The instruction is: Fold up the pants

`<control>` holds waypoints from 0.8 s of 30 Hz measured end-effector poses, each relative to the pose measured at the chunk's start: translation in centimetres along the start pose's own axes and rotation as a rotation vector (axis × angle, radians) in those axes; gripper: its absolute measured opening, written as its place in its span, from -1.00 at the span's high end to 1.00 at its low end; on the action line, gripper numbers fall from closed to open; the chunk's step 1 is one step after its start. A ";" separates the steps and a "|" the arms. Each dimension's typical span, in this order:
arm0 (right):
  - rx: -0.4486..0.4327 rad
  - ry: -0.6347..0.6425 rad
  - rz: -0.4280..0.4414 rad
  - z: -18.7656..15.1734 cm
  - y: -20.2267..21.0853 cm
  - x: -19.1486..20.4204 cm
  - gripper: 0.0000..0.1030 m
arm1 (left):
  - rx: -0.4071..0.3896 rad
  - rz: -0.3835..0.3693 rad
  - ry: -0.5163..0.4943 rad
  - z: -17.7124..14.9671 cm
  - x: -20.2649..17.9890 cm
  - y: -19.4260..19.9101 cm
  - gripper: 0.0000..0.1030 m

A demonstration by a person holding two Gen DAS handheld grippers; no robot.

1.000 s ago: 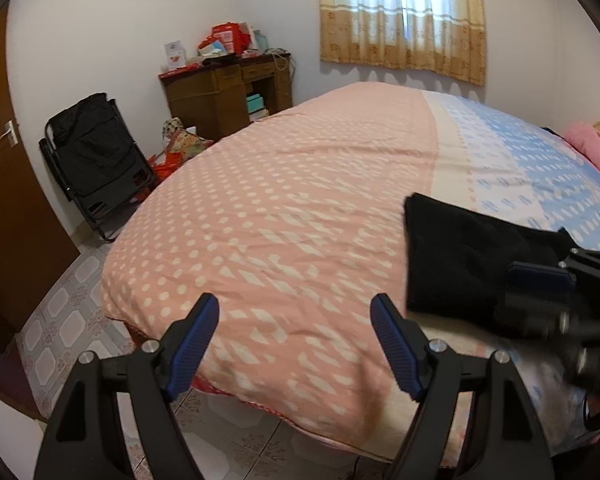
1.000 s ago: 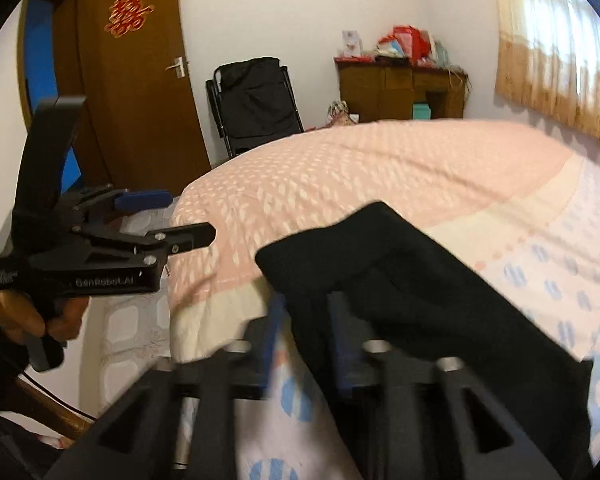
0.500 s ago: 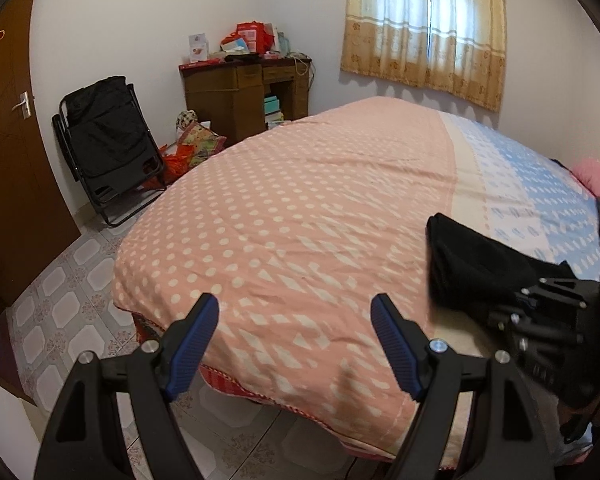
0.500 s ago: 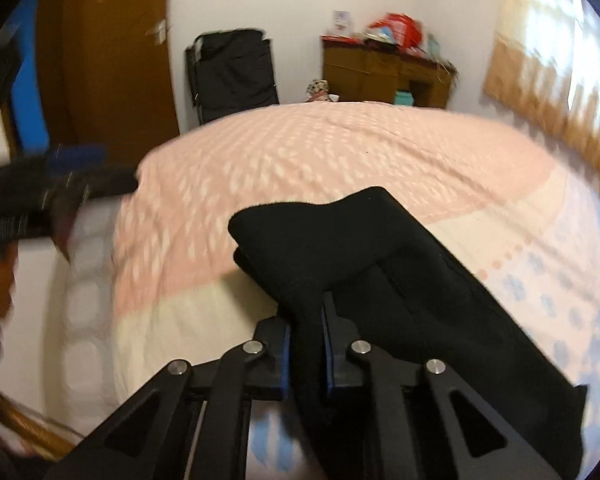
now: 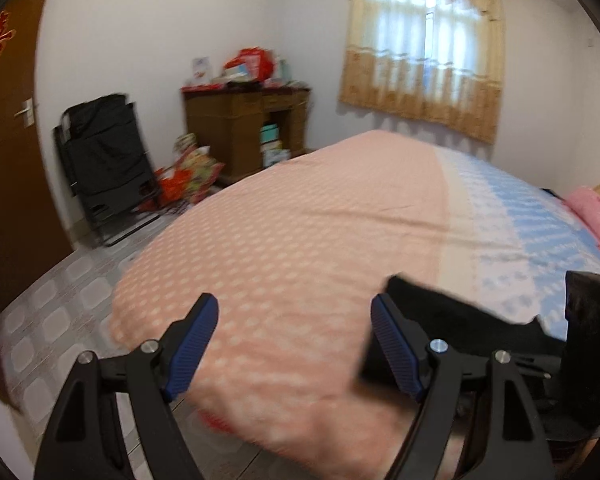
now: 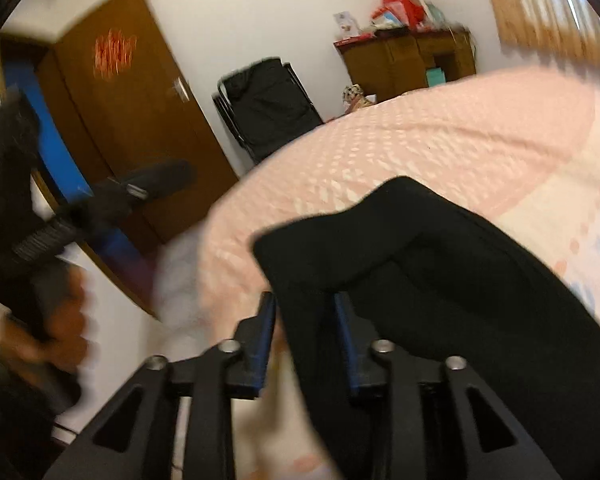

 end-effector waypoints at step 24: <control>-0.100 -1.118 -1.117 -21.7 45.9 -36.7 -0.15 | 0.200 0.047 -0.044 -5.9 -7.7 -7.7 -1.00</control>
Point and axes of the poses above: each gripper's, at about its wrist camera, not at the fingertips, and y roughly against the way its jaws point, x to its left, z to its top, the point moved 6 cm from there along -y, roughly the way its jaws point, and after that the axes turned 3 degrees about x, right-handed, at the moved point
